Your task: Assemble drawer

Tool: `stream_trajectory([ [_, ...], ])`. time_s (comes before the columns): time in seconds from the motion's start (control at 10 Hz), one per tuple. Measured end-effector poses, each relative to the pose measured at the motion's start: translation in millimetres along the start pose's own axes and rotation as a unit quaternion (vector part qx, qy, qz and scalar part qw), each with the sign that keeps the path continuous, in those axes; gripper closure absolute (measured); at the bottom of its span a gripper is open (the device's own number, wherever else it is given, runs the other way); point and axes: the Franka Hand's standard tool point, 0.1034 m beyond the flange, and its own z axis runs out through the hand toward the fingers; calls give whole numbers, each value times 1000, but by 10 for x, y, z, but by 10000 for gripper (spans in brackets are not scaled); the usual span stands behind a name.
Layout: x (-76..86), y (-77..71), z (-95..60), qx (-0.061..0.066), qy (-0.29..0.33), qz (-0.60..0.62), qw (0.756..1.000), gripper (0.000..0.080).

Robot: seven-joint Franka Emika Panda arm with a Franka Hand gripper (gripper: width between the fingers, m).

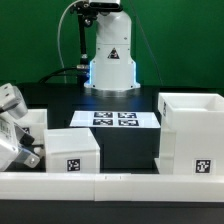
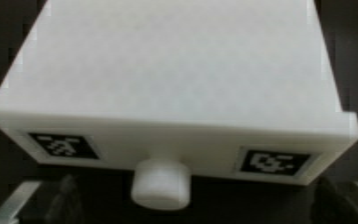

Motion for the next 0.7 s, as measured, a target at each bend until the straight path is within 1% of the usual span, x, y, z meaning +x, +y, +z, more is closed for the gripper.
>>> stream_trajectory([
  [0.2,-16,140,58,-18,-61,15,998,150],
  [0.3,-22,138,58,-19,-90,12,996,150],
  [0.4,-10,62,22,-15,-75,5,997,150],
  [0.5,-21,49,43,-17,-74,4,997,150],
  [0.6,-15,35,48,-16,-71,4,997,150],
  [0.7,7,-9,61,-13,-62,1,998,150],
])
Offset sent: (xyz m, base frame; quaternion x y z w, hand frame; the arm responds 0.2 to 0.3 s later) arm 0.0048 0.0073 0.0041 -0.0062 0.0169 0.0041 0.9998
